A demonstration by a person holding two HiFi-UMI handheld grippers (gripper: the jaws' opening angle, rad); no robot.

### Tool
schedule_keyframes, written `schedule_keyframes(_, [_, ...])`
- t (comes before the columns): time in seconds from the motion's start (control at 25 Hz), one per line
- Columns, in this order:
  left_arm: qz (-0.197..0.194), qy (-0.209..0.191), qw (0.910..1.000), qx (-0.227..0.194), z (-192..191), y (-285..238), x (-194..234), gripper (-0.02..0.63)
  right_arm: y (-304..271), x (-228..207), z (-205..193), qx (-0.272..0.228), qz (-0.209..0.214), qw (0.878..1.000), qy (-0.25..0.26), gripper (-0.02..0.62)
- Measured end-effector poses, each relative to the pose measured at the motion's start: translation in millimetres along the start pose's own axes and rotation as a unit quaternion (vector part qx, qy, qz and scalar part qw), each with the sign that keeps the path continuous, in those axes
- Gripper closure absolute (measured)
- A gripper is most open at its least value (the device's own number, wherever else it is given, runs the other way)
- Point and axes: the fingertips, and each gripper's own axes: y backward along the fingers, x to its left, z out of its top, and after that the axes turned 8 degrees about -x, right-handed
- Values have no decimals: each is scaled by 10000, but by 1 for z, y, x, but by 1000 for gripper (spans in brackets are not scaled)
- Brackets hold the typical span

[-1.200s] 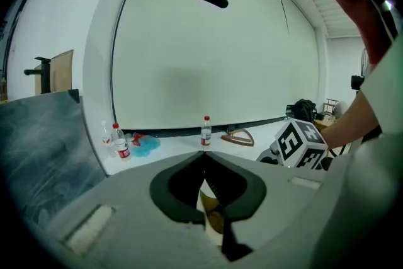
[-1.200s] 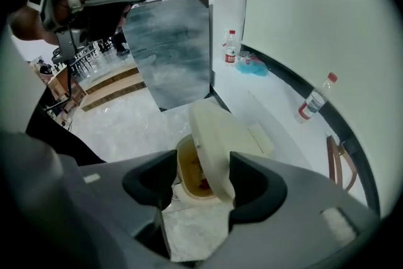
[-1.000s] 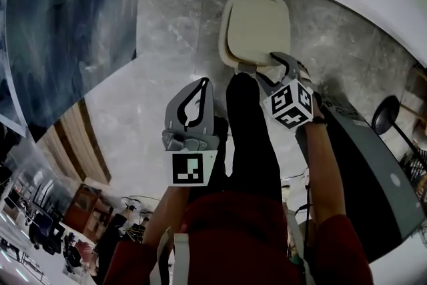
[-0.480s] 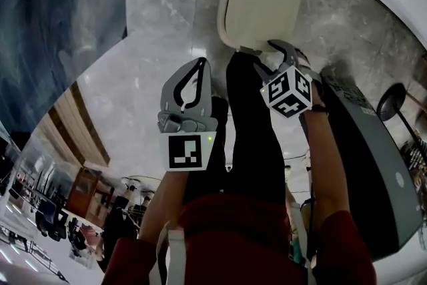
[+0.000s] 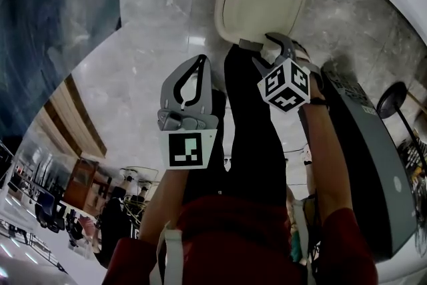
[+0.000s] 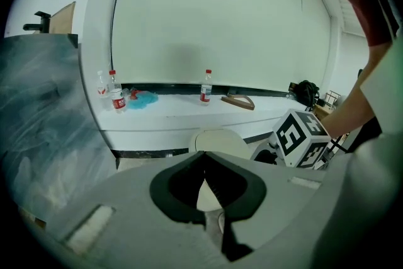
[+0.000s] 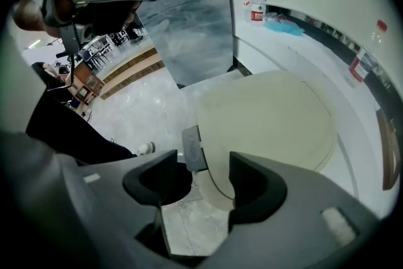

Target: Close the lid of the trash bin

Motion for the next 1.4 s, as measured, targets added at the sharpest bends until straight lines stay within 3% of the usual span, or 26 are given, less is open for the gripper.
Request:
schedule_keyframes(0.52, [10, -41, 10000, 63, -6, 7, -5, 609, -5, -1, -1, -135, -239, 9991, -333, 336])
schedule_keyframes(0.72, [73, -26, 10000, -32, 3, 13, 2, 609, -4, -1, 5, -97, -315, 9992, -230, 334])
schedule_keyframes(1.0, [44, -322, 9982, -506, 50, 35, 6, 609, 39, -1, 42, -514, -765, 9945, -507, 341])
schedule_keyframes(1.16, [140, -282, 9962, -815, 84, 66, 9, 609, 74, 19, 62, -672, -952, 9915, -575, 341])
schedule_keyframes(1.4, [240, -636, 9890, -1317, 140, 119, 24, 609, 136, 43, 113, -1277, -1387, 9772, -977, 339])
